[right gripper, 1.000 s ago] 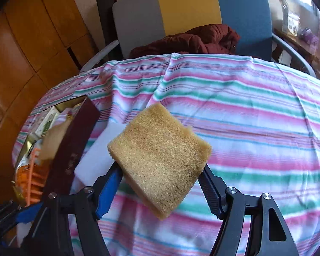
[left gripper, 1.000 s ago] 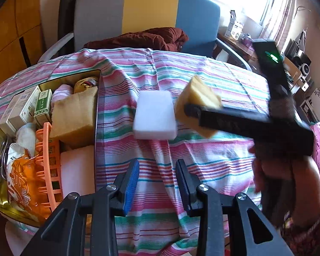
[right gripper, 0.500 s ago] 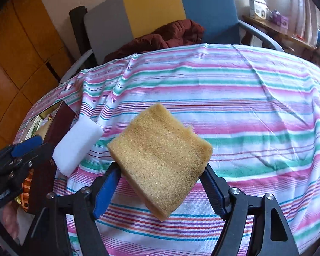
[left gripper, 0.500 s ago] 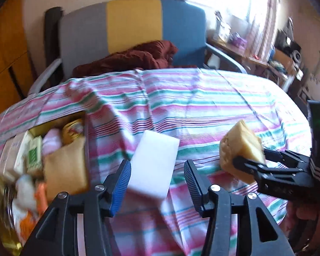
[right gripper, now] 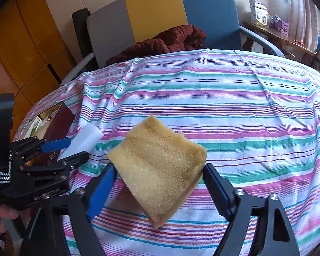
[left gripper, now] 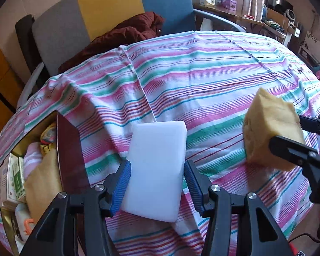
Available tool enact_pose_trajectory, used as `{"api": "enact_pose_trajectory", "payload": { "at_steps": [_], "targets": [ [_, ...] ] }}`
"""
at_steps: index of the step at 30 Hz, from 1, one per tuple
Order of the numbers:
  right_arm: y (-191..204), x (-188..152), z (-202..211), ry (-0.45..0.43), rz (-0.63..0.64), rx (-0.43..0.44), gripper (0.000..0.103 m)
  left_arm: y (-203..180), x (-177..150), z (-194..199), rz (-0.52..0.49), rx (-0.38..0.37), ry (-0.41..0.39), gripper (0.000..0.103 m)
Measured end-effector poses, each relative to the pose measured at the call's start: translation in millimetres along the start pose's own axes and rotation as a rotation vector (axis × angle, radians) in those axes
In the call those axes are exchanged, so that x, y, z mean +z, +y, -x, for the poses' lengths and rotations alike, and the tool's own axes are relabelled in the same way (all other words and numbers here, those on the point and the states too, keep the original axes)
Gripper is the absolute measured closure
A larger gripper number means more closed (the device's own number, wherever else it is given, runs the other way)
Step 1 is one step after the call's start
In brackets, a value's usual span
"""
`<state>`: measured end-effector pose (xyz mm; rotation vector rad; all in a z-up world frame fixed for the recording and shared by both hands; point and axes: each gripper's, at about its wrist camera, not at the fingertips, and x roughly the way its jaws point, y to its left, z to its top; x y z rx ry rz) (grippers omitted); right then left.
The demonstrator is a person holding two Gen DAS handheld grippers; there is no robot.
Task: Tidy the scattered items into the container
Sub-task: 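Grasp the white block with the left tool while the right tool holds the sponge, then carry the white block and yellow sponge over the gold tin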
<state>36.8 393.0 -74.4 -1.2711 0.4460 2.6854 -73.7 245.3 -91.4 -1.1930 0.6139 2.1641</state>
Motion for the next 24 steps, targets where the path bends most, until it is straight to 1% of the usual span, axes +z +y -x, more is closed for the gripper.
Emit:
{"api": "enact_pose_trajectory", "payload": {
  "at_steps": [4, 8, 11, 14, 18, 20, 24],
  "targets": [
    [1.9, 0.0, -1.0, 0.002, 0.019, -0.004, 0.024, -1.2, 1.2, -2.6, 0.014, -0.002, -0.005, 0.051],
    [-0.1, -2.6, -2.8, 0.013, 0.004, 0.005, 0.024, -6.0, -1.1, -3.1, 0.004, 0.019, -0.011, 0.054],
    [-0.1, -4.0, -2.1, 0.017, -0.004, 0.006, 0.024, -9.6, -3.0, 0.5, -0.001, 0.031, -0.017, 0.059],
    [0.6, -4.8, 0.2, 0.02, -0.008, 0.004, 0.026, -9.3, -4.0, 7.9, 0.025, 0.018, -0.028, 0.068],
    [2.6, -4.2, 8.5, 0.007, -0.019, 0.022, 0.028, -6.1, -4.7, 26.1, 0.071, -0.023, -0.057, 0.075],
    [5.7, -3.3, 13.6, -0.001, -0.019, 0.033, 0.029, -3.8, -6.3, 34.6, 0.096, -0.046, -0.072, 0.076],
    [15.3, -1.9, 22.8, -0.018, -0.011, 0.048, 0.029, -0.1, -12.8, 48.0, 0.122, -0.059, -0.098, 0.077]
  ]
}}
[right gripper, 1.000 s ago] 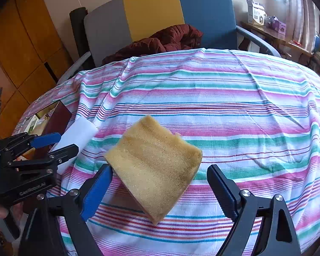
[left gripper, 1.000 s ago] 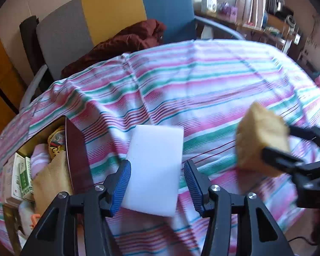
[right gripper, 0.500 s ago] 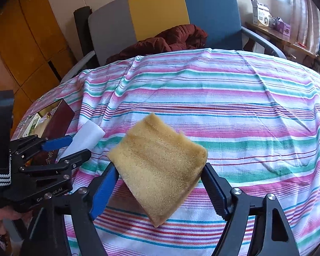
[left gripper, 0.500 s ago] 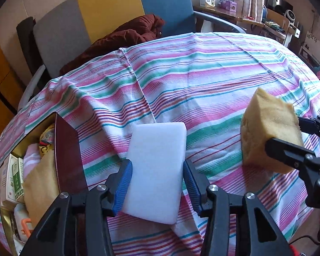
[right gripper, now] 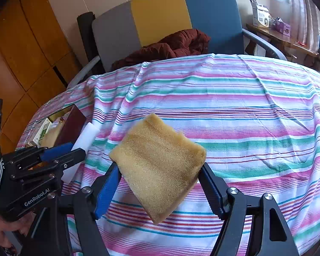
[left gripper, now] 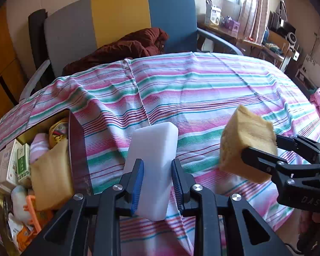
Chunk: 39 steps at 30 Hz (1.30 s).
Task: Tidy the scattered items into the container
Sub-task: 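Carry the white block and yellow sponge over the gold tin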
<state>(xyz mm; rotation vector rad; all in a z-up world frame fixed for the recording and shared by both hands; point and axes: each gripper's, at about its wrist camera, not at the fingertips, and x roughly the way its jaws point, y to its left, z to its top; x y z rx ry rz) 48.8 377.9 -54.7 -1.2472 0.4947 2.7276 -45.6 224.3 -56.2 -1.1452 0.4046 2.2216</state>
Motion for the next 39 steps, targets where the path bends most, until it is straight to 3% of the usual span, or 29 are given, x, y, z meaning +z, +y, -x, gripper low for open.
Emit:
{"api": "enact_pose_trajectory", "payload": {
  "at_steps": [9, 15, 23, 28, 33, 39],
  "targets": [
    [28.1, 0.7, 14.5, -0.02, 0.023, 0.037, 0.029, 13.5, -19.1, 34.7, 0.06, -0.02, -0.073, 0.077],
    [65.9, 3.5, 27.1, -0.04, 0.067, 0.113, 0.029, 34.4, -33.0, 75.6, 0.105, 0.01, -0.168, 0.077],
    [145.5, 9.4, 24.8, -0.024, 0.172, 0.263, 0.029, 100.7, -63.9, 125.2, 0.228, 0.125, -0.243, 0.077],
    [202.3, 14.1, 8.6, 0.01, 0.24, 0.351, 0.029, 155.7, -93.8, 140.4, 0.314, 0.255, -0.23, 0.077],
    [246.9, 19.5, -18.6, 0.062, 0.267, 0.4, 0.029, 202.8, -119.2, 135.2, 0.394, 0.336, -0.172, 0.077],
    [284.2, 27.5, -63.4, 0.109, 0.278, 0.395, 0.025, 229.4, -130.9, 108.0, 0.424, 0.328, -0.083, 0.072]
  ]
}}
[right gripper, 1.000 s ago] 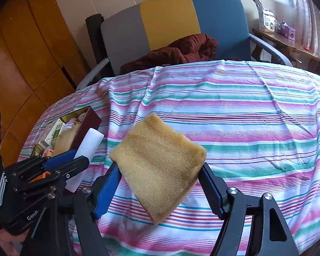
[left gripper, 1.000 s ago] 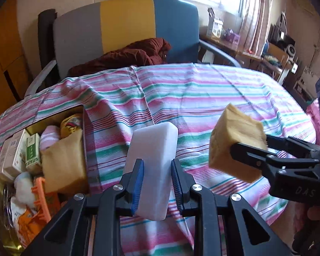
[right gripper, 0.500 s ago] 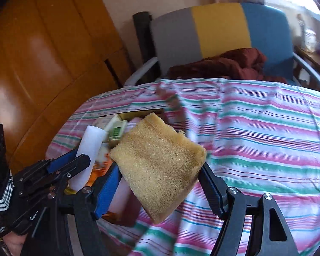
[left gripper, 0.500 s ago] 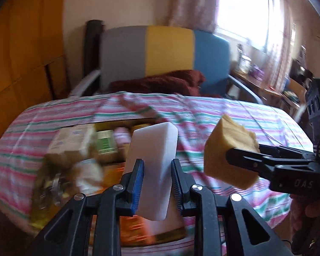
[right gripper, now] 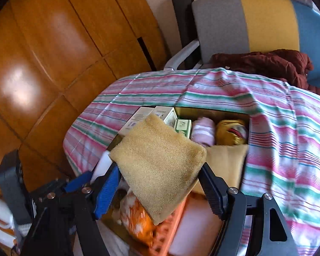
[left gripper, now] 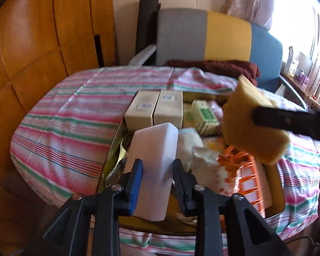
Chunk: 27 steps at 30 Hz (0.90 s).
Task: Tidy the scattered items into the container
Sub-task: 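Carry the white block and yellow sponge over the gold tin, then lower the block and sponge into the tin and open both tools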
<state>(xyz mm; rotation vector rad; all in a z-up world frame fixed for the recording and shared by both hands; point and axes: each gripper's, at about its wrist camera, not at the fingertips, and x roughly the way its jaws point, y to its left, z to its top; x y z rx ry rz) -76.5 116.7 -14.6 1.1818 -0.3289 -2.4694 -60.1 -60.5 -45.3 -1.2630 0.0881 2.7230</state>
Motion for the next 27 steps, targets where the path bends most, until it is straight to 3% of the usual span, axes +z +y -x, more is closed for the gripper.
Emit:
{"api": "enact_pose_trajectory", "payload": {
  "at_steps": [4, 7, 9, 12, 15, 17, 21, 27],
  "targets": [
    [-4.8, 6.2, -25.1, 0.062, -0.035, -0.026, 0.02, 9.8, -4.0, -8.8, 0.069, -0.061, 0.04, 0.07],
    [-17.1, 0.4, -10.3, 0.01, -0.104, 0.007, 0.01, 19.6, -7.8, 0.2, 0.12, -0.112, 0.006, 0.067],
    [-24.2, -3.3, 3.0, -0.034, -0.127, 0.009, 0.01, 26.6, -11.0, 9.6, 0.149, -0.136, -0.035, 0.067],
    [-28.1, -4.3, 15.5, -0.07, -0.111, 0.008, 0.03, 37.2, -16.7, 18.9, 0.196, -0.117, -0.083, 0.067],
    [-23.9, 3.2, 1.2, -0.015, -0.068, -0.034, 0.043, 53.1, -22.6, 16.7, 0.269, -0.077, -0.08, 0.069],
    [-19.6, 8.7, -17.6, 0.047, -0.05, -0.014, 0.05, 59.8, -27.2, 10.3, 0.29, -0.051, -0.049, 0.071],
    [11.9, 17.4, -41.2, 0.092, 0.026, 0.06, 0.055, 64.0, -35.2, -2.7, 0.285, -0.045, 0.007, 0.074],
    [61.9, 14.3, -65.1, 0.146, 0.288, 0.0, 0.055, 55.1, -35.2, -25.6, 0.254, -0.091, 0.051, 0.074]
  ]
}}
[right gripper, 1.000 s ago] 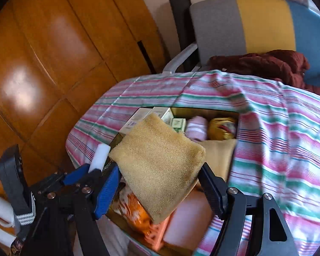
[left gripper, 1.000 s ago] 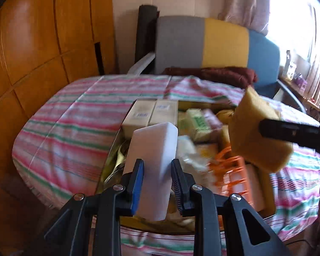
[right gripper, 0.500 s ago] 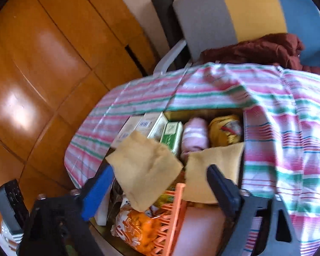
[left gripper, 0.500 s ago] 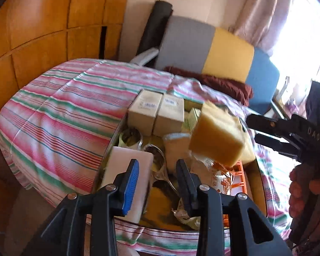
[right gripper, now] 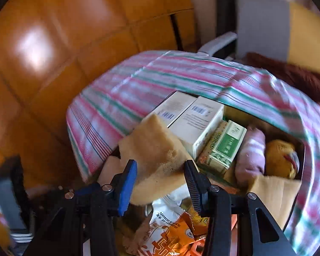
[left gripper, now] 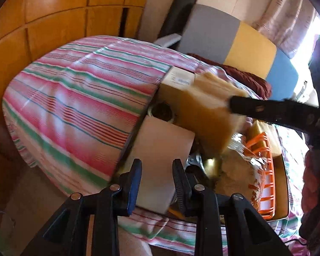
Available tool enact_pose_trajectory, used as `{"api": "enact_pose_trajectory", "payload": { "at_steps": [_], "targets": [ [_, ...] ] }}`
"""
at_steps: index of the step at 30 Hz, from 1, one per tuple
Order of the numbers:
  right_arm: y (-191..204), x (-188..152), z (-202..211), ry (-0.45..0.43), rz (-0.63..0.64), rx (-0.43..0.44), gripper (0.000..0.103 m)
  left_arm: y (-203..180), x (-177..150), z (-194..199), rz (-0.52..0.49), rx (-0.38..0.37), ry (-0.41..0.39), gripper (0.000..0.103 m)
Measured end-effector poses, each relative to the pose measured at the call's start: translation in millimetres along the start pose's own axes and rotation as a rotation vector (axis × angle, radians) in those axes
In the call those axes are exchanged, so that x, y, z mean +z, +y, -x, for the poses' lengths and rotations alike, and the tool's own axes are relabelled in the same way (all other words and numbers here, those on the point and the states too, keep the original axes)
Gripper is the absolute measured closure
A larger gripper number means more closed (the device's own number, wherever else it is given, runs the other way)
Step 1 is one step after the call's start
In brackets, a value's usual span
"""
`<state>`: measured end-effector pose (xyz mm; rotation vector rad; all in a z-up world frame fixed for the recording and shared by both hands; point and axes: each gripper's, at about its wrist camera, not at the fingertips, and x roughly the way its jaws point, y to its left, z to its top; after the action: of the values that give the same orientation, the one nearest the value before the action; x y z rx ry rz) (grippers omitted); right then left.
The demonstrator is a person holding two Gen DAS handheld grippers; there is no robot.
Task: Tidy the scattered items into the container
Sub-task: 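Lower the block and sponge into the tin and open both tools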
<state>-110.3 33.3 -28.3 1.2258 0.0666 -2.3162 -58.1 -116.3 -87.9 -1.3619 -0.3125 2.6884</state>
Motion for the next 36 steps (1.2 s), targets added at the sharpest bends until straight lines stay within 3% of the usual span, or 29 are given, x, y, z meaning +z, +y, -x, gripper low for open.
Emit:
{"api": "enact_pose_trajectory", "payload": {
  "at_steps": [3, 5, 6, 9, 11, 14, 20, 24, 26, 29, 32, 34, 36],
  "targets": [
    [-14.7, -0.1, 22.1, -0.043, -0.082, 0.04, 0.054, 5.8, -1.3, 8.2, 0.022, -0.021, -0.032, 0.074],
    [-26.4, 2.8, 37.7, -0.121, -0.161, 0.075, 0.041, 11.2, -2.8, 17.5, 0.046, -0.02, -0.062, 0.074],
    [-27.9, 6.6, 39.3, -0.138, -0.164, 0.064, 0.041, 13.6, -2.4, 21.1, 0.059, -0.02, -0.079, 0.074],
    [-17.3, 21.1, 17.5, -0.087, -0.109, -0.032, 0.049, 14.6, 0.3, 24.6, 0.061, -0.021, -0.096, 0.074],
    [-11.2, 27.3, -7.5, -0.03, -0.103, 0.013, 0.068, 11.9, 0.0, 22.9, 0.043, -0.012, -0.091, 0.074],
    [4.4, 24.9, -33.2, 0.022, -0.073, 0.015, 0.068, 12.9, -0.1, 21.2, 0.06, -0.019, -0.088, 0.074],
    [3.4, 2.2, -13.9, 0.08, 0.019, -0.096, 0.069, 14.7, 1.9, 21.6, 0.067, -0.019, -0.085, 0.074],
    [-22.2, 7.1, -14.7, 0.081, -0.11, -0.07, 0.065, 8.7, 2.3, 19.1, 0.048, -0.024, -0.076, 0.074],
    [-18.4, 8.6, -32.4, 0.092, -0.111, 0.03, 0.06, 2.9, 4.0, 15.9, 0.041, -0.037, -0.07, 0.074],
    [-20.1, 10.7, -25.5, 0.057, -0.125, 0.088, 0.051, -8.4, 4.8, 16.1, 0.003, -0.045, -0.068, 0.074],
    [-44.2, 2.7, 10.1, -0.036, -0.246, 0.174, 0.05, -10.7, 5.4, 22.5, -0.017, -0.041, -0.086, 0.074],
    [-57.6, -6.7, 35.0, -0.097, -0.269, 0.128, 0.048, -9.8, 9.9, 26.5, -0.009, -0.046, -0.103, 0.074],
    [-62.6, -14.1, 45.3, -0.091, -0.237, 0.023, 0.048, -11.5, 18.5, 29.1, -0.012, -0.049, -0.128, 0.074]
  ]
}}
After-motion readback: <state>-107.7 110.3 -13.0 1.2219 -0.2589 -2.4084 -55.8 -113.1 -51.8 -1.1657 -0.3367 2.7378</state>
